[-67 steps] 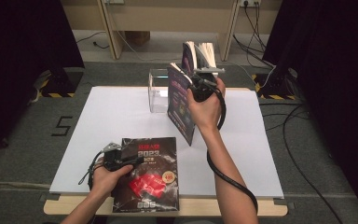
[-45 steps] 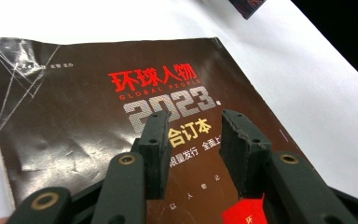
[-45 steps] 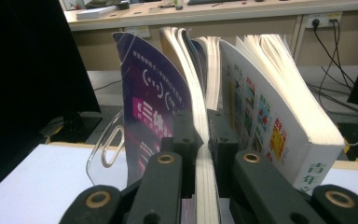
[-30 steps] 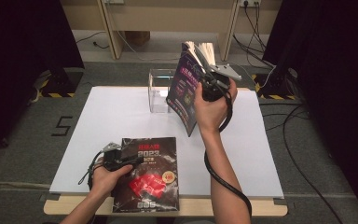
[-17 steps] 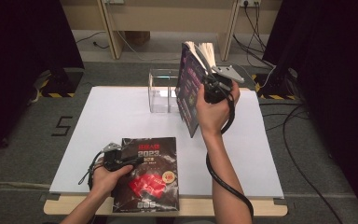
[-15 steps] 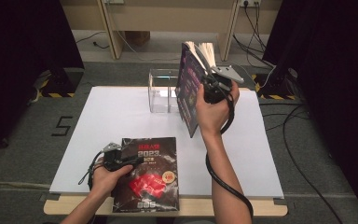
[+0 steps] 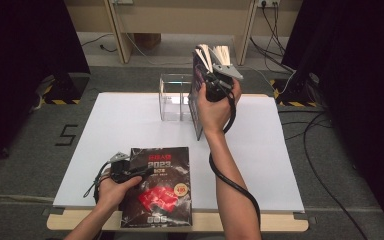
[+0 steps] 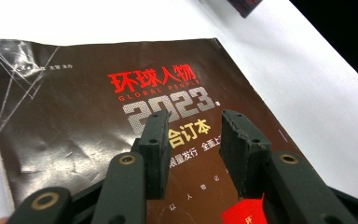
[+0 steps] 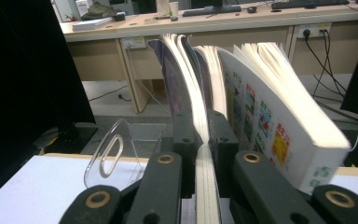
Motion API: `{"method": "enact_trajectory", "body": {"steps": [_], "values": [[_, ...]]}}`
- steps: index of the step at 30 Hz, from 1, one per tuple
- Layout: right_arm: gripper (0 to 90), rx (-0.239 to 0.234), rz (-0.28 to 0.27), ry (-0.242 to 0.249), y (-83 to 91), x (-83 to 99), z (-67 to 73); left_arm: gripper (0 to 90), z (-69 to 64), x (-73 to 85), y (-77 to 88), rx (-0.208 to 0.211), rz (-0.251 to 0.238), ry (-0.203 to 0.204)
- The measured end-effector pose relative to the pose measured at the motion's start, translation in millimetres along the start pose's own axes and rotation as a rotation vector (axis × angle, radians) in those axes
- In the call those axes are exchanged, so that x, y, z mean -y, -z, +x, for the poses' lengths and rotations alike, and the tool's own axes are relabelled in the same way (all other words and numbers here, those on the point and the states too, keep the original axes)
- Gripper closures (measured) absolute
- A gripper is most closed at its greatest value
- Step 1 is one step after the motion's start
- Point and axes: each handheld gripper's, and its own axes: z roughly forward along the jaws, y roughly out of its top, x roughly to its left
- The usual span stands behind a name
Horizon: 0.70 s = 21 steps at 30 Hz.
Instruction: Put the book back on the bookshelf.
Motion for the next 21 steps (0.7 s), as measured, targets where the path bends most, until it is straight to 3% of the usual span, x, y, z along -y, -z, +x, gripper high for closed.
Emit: {"method": "enact_trajectory", "body": {"steps": [10,12,17,21], "values": [[84.1,0.002,0.055,0.03,-19.3,12.7,2.1,61.6,-0.2,0.2,-0.5,0.001,0.004,-0.008],[83.9,0.0,0.045,0.042,-19.4,14.6,2.2,61.6,-0.1,0.3,-0.6,0.002,0.003,-0.007],[80.1,-0.036,0.08,0.045,-16.3,12.6,0.6,61.6,-1.4,0.9,-1.2,0.002,0.006,-0.005],[77.7,-0.066,0.114,0.02,-12.8,10.5,-4.7,61.6,-2.4,1.0,-1.4,0.006,0.004,-0.008]]}}
